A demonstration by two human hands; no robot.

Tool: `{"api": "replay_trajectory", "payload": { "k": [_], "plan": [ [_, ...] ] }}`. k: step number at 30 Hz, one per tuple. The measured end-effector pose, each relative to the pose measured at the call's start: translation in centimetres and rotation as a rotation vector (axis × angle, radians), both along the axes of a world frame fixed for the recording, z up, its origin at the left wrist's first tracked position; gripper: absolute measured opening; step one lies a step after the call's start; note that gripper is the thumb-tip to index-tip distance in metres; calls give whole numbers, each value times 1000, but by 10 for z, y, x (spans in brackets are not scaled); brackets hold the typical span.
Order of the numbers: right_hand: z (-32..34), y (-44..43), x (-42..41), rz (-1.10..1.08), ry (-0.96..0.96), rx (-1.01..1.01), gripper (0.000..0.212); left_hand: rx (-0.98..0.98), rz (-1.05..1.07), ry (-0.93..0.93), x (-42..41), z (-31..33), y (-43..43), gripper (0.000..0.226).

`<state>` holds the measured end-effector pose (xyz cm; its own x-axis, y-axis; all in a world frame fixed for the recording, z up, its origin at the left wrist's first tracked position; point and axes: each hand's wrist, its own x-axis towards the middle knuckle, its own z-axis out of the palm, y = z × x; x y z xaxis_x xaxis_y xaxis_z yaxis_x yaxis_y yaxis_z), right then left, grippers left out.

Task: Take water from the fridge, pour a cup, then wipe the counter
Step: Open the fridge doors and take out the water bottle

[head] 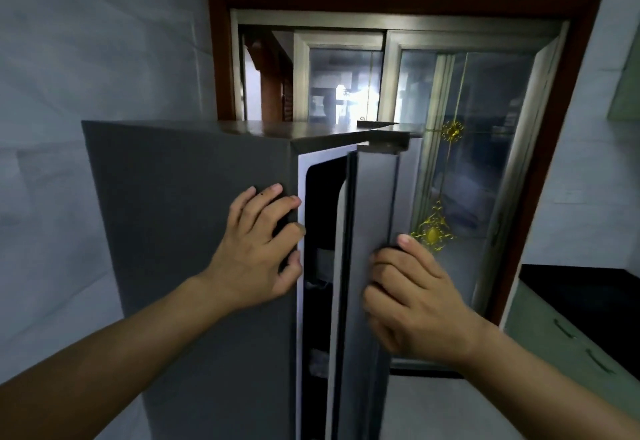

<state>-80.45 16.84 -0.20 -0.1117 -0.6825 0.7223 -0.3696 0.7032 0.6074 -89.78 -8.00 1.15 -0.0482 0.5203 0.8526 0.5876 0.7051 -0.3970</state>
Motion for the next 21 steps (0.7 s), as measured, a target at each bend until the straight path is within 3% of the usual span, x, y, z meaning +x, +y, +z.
{"api": "replay_trajectory", "payload": {
  "k": [4,8,12,18,21],
  "plan": [
    [2,18,37,-155,-20,-137,9,52,-10,-24,-5,20,6,33],
    [22,-2,61,-150,-94,-304,10,108,-23,-106,-4,59,15,52],
    [33,-24,55,-158,-298,-353,12,206,-11,-242,1,86,19,65],
    [26,-16,-7,-750,-660,-511,41,218,-9,-211,-3,85,17,55],
    [22,4,-28,-986,-716,-507,41,236,-33,-219,-4,86,18,53]
  ]
}}
